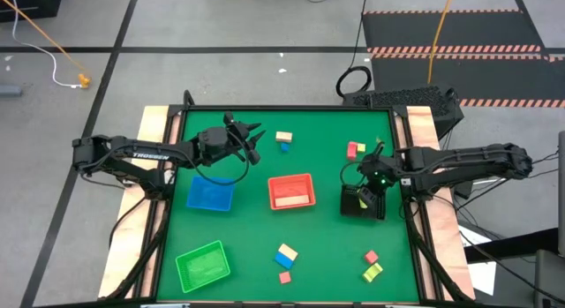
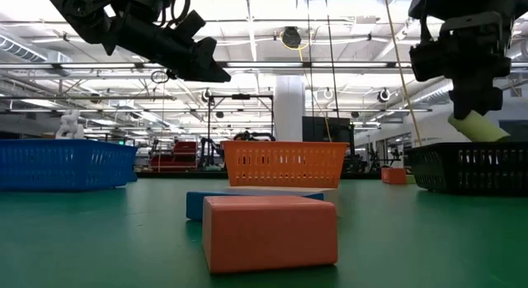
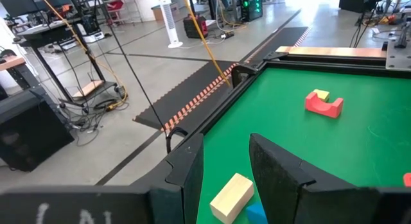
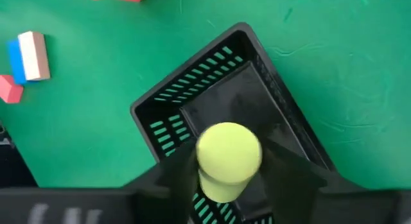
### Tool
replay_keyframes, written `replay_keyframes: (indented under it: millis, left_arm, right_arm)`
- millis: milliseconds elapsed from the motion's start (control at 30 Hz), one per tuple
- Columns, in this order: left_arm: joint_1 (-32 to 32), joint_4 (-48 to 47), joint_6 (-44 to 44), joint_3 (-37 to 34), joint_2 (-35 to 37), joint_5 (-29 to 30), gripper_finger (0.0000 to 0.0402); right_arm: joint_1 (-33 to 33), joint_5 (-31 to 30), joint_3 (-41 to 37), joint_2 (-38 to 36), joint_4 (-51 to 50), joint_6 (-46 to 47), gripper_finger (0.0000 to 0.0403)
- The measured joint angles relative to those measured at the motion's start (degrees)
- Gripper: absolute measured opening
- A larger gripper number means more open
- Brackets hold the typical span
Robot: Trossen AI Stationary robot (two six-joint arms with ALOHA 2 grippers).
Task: Sort & place blocks by color
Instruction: Put the top green block into the black bin, then put the top orange block into the green bin
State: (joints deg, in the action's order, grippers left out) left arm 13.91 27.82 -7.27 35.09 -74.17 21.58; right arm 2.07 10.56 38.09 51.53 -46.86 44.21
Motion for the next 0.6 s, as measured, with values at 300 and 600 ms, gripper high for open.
replay_keyframes:
  millis: [300,600]
  left_arm:
    - [0.0,-2.5,0.0,0.0,0.0,0.0,0.0127]
    - [0.0,-2.6,0.0,0.0,0.0,0.0,0.0127]
  right_arm:
    - [0.1,2.8,0.0,-0.3,-0.1,0.1,0.0258]
    - [0.2,3.1,0.0,-1.0,5.7,-0.2,0.0242]
